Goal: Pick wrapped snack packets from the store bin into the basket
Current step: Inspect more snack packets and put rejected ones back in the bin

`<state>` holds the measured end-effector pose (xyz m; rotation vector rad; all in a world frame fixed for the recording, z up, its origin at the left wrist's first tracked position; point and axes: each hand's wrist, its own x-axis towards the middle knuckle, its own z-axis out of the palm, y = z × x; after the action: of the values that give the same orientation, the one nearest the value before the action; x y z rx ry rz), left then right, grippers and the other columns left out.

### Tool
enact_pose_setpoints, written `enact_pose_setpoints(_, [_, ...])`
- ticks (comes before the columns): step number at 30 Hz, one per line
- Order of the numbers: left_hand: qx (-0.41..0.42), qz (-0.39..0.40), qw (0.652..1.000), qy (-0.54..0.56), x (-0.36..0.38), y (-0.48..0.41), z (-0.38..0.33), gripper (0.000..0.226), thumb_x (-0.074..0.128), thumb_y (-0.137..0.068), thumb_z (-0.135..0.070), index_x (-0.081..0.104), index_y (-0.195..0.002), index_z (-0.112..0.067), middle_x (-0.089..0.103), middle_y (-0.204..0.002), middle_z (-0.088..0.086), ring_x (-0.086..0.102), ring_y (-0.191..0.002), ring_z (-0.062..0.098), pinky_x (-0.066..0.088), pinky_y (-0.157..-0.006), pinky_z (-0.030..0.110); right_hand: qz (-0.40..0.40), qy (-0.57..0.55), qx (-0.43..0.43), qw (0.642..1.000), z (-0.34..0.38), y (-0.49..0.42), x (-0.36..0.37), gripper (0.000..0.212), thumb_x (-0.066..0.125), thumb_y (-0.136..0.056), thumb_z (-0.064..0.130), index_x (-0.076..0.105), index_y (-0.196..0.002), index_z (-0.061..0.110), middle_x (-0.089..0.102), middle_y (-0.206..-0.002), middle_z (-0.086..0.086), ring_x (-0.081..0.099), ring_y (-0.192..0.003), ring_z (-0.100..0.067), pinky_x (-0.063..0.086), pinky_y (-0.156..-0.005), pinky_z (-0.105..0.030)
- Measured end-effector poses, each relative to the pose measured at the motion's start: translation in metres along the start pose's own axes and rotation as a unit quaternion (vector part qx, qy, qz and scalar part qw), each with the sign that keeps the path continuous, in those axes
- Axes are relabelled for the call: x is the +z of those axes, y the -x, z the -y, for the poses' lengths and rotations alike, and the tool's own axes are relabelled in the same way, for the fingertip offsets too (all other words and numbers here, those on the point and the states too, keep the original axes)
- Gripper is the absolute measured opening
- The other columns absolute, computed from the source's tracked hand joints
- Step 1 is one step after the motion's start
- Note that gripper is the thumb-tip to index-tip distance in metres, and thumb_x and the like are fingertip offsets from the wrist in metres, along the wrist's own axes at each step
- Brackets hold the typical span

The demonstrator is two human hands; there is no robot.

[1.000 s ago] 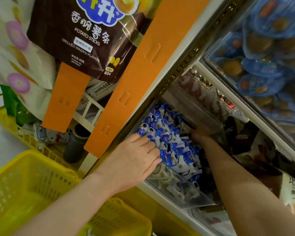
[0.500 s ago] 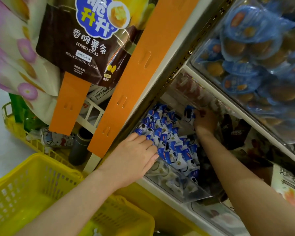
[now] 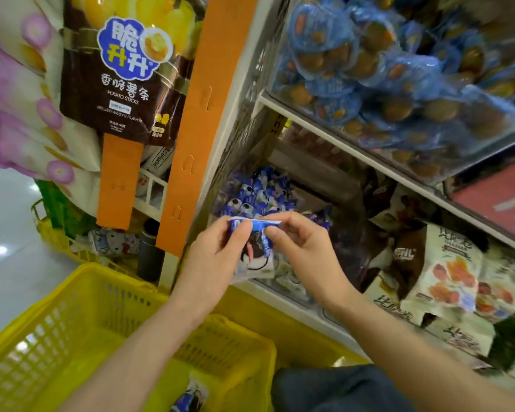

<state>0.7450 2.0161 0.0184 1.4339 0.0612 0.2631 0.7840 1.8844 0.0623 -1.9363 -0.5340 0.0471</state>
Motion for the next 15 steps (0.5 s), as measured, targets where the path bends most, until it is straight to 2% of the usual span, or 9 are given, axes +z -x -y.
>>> enact_pose_setpoints(2, [-0.001,-0.009,1.000,0.001,0.002,0.007,0.000,0.017,0.048,-0.094,-0.029,0.063,-0.092,-0.020,0.066,-0.080,-0.003,0.062,-0.071,0.002,0.046,-0.060,0.013,0.023,-0.030,0.053,0.998,-0.002,0.008,0.002,0.015,0.053,-0.091,0.009,0.065,-0.095,0.018,0.068,-0.087,0.001,0.063,-0.079,-0.008,0.054,-0.073,-0.022])
enact_pose_setpoints(5, [-0.002,-0.007,1.000,-0.022,0.003,0.012,0.000,0.011,0.049,-0.095,-0.020,0.060,-0.096,-0.017,0.066,-0.086,0.000,0.061,-0.072,-0.003,0.045,-0.059,0.009,0.045,-0.077,0.101,0.991,-0.004,0.016,0.003,0.019,0.050,-0.094,0.016,0.066,-0.098,0.006,0.069,-0.076,0.005,0.063,-0.066,0.000,0.049,-0.058,-0.013])
enact_pose_setpoints(7, [-0.007,0.002,1.000,-0.030,0.003,0.015,0.001,0.011,0.050,-0.094,-0.020,0.059,-0.099,-0.017,0.065,-0.091,0.000,0.061,-0.079,-0.003,0.045,-0.060,0.007,0.024,-0.075,0.089,0.993,-0.005,0.020,0.004,0.016,0.054,-0.092,0.014,0.067,-0.095,0.007,0.067,-0.070,0.008,0.061,-0.062,0.002,0.047,-0.056,-0.011])
enact_pose_setpoints(9, [-0.017,0.006,0.999,-0.031,0.002,0.017,0.001,0.014,0.050,-0.094,-0.025,0.059,-0.100,-0.017,0.064,-0.094,0.000,0.062,-0.084,0.001,0.046,-0.059,0.007,0.007,-0.056,0.067,0.996,-0.004,0.021,0.006,0.010,0.059,-0.089,0.013,0.068,-0.091,0.016,0.066,-0.073,0.002,0.059,-0.064,-0.002,0.049,-0.058,-0.014])
enact_pose_setpoints(12, [-0.014,-0.015,0.999,-0.041,0.000,0.017,0.001,0.019,0.049,-0.094,-0.028,0.058,-0.090,-0.012,0.062,-0.080,0.000,0.062,-0.074,0.005,0.045,-0.053,0.009,0.021,-0.023,0.038,0.999,-0.006,0.020,0.011,0.012,0.061,-0.087,0.011,0.067,-0.088,0.021,0.069,-0.084,-0.011,0.060,-0.071,-0.014,0.052,-0.065,-0.026])
enact_pose_setpoints(15, [-0.014,-0.034,0.998,-0.056,-0.003,0.015,0.000,0.023,0.048,-0.095,-0.026,0.054,-0.077,-0.014,0.057,-0.069,-0.001,0.060,-0.063,0.003,0.043,-0.048,0.011,0.014,0.018,0.012,1.000,-0.009,0.019,0.018,0.010,0.062,-0.087,0.013,0.068,-0.092,0.019,0.070,-0.085,-0.010,0.064,-0.077,-0.024,0.053,-0.071,-0.037])
